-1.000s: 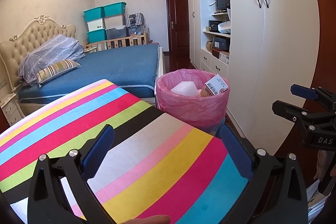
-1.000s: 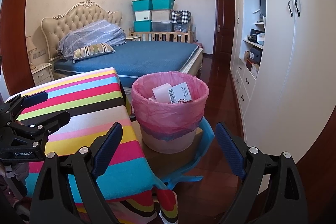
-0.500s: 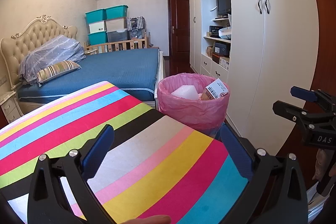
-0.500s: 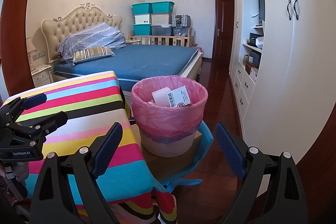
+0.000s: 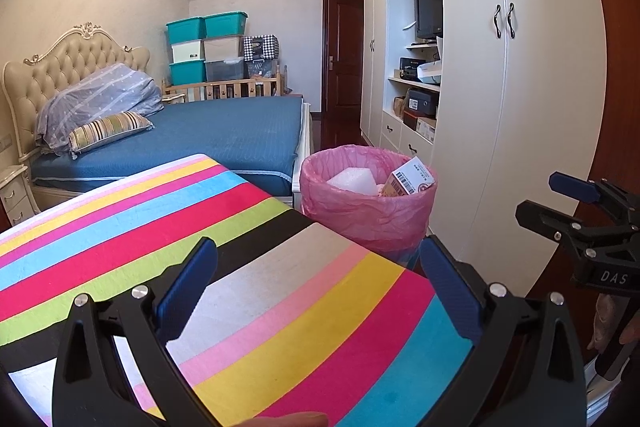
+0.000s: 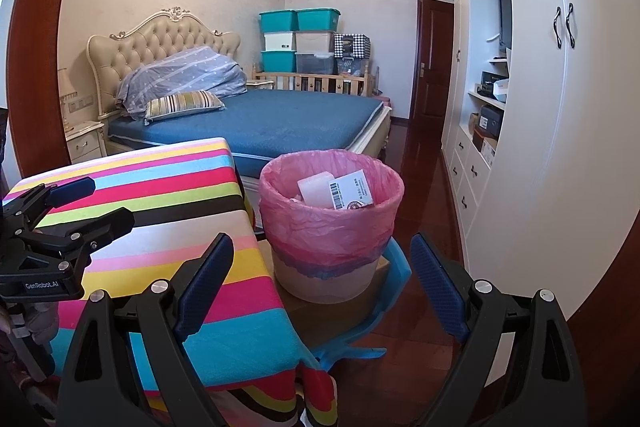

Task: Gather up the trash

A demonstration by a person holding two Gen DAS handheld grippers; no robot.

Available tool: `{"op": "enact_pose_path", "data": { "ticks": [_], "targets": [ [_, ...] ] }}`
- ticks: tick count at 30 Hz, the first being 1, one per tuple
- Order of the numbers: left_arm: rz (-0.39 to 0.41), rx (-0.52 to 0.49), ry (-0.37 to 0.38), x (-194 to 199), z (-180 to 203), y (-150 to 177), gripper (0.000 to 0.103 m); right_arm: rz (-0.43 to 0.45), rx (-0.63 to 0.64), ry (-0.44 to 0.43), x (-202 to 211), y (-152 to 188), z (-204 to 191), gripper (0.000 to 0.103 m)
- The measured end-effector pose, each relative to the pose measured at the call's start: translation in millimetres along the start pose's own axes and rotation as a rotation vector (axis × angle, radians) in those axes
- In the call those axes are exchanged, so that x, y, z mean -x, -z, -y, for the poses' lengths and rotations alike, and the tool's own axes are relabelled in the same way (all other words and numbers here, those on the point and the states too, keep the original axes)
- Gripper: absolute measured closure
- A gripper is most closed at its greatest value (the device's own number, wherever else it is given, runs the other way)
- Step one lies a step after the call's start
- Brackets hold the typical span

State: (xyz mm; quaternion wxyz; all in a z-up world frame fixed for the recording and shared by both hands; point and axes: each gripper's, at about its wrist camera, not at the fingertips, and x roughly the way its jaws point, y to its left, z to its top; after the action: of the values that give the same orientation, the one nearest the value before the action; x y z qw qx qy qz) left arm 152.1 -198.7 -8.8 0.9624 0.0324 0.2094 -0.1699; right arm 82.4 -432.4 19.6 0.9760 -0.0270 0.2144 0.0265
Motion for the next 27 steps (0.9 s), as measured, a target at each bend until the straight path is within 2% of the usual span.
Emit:
{"op": "enact_pose_path", "data": {
  "ticks": [27],
  "targets": [
    [0.0, 0.003, -0.002, 1.0, 1.6, 2.6, 0.005, -0.002, 0.0, -0.006, 0.7, -0.4, -2.0, 0.018]
  ]
}}
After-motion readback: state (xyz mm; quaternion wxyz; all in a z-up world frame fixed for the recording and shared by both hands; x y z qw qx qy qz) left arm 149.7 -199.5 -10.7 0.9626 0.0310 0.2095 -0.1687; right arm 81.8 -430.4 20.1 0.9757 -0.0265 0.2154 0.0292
